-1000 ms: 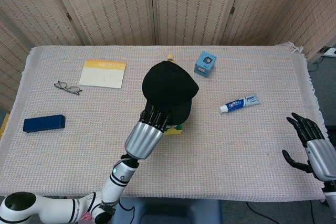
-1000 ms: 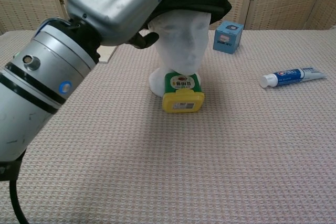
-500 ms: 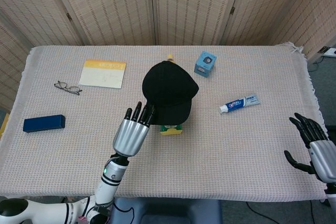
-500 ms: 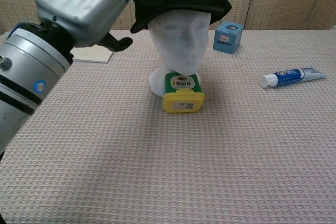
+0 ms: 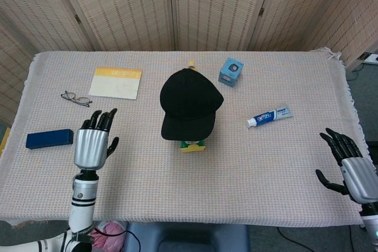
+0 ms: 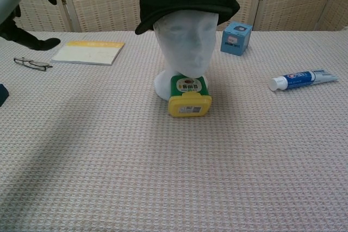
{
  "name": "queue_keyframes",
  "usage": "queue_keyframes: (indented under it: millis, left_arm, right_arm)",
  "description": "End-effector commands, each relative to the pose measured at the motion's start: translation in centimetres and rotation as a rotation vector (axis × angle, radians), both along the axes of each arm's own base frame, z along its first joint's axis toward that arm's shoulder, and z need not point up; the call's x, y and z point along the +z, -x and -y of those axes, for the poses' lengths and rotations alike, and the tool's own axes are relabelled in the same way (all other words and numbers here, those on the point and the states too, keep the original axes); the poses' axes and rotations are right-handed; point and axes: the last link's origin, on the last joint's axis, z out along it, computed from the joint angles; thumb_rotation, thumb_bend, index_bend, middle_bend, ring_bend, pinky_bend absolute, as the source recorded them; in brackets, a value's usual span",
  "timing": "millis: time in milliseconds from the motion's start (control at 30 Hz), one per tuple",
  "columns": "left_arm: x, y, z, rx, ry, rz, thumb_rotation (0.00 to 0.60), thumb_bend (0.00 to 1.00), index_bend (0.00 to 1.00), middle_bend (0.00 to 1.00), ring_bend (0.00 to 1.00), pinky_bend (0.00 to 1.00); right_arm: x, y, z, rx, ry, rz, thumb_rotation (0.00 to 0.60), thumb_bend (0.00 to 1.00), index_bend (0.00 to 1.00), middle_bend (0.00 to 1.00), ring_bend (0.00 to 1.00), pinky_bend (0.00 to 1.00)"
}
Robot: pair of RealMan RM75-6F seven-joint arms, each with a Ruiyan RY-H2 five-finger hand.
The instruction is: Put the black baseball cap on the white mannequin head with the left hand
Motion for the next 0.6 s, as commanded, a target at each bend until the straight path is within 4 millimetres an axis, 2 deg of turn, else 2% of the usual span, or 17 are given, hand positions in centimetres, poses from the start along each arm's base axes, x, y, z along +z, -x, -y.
queue_keyframes:
  millis: [33,200,300,467,600]
  left_arm:
    - [3.2,4.8,1.9,0.095,0.106,0.176,0.600,0.24,0.16,0.34,0.20,0.46]
    - [5.5,8.9,5.1,0.093,0.275,0.120,0.558,0.24,0.11,0.29,0.18,0.43]
    - [6.6,10.8,6.9,0.144,0.364,0.129,0.557,0.24,0.08,0.24,0.15,0.40]
    - [8.7,14.9,9.9,0.314,0.325,0.117,0.562,0.24,0.04,0.16,0.11,0.33]
    - [9.5,16.5,12.0,0.354,0.286,0.139,0.569,0.24,0.03,0.14,0.08,0.30]
  right_arm:
    - [-0.7,-0.1,0.1,-0.003,-0.016,-0.017,0.600,0.30,0.00,0.00,0.00,0.00]
    - [-2.2,-0.3,0.4,-0.003,-0.070,-0.033,0.600,0.30,0.00,0.00,0.00,0.00]
    - [-3.0,-0.1,0.9,-0.021,-0.080,-0.058,0.600,0.30,0.00,0.00,0.00,0.00]
    - [-4.3,0.3,1.6,-0.057,-0.100,-0.103,0.600,0.30,0.00,0.00,0.00,0.00]
    - [-5.1,0.5,1.8,-0.079,-0.110,-0.134,0.600,0.30,0.00,0.00,0.00,0.00]
